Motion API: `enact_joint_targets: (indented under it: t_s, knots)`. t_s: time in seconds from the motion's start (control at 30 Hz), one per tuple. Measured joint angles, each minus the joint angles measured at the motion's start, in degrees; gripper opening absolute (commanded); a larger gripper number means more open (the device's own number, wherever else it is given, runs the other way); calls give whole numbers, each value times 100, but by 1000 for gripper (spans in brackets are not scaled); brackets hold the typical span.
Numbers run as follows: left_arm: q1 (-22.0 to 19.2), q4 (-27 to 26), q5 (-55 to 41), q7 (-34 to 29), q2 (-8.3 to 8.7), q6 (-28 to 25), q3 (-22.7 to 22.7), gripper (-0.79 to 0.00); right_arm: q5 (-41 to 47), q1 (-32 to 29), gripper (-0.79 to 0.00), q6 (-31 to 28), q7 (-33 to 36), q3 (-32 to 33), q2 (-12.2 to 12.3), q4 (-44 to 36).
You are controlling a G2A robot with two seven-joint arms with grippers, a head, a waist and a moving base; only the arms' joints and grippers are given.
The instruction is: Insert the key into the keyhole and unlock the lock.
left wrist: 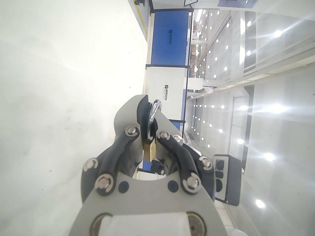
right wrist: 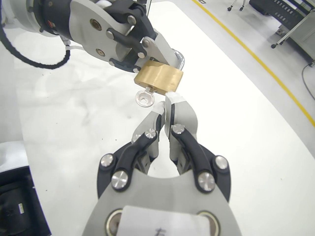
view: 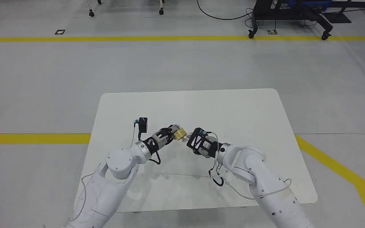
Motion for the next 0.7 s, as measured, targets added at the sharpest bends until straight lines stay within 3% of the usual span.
enact_joint_targets:
  t_s: [0.17,0.33,0.57,0.6,0.67,0.7]
  knots:
    - [-12,47,-145,121,-18,194,-33,-785,-651,-186,-613,160,-257,-36,24,-258]
    - [-45,72,-143,151,-33,298,-7,-785,-902,-234,-554,208,-297,-76,20,-358]
    - [-61,86,-133,106,-43,302,2,-785,-996,-117,-557,235,-117,-253,-36,-285]
    - [-63,89,-125,101,-45,300,5,-785,-990,-92,-576,242,-88,-277,-47,-262]
    - [-65,90,-114,96,-47,301,10,-785,-971,-58,-763,250,-66,-303,-62,-231]
    - [-67,90,-104,94,-48,301,12,-785,-944,-41,-785,252,-64,-313,-71,-212]
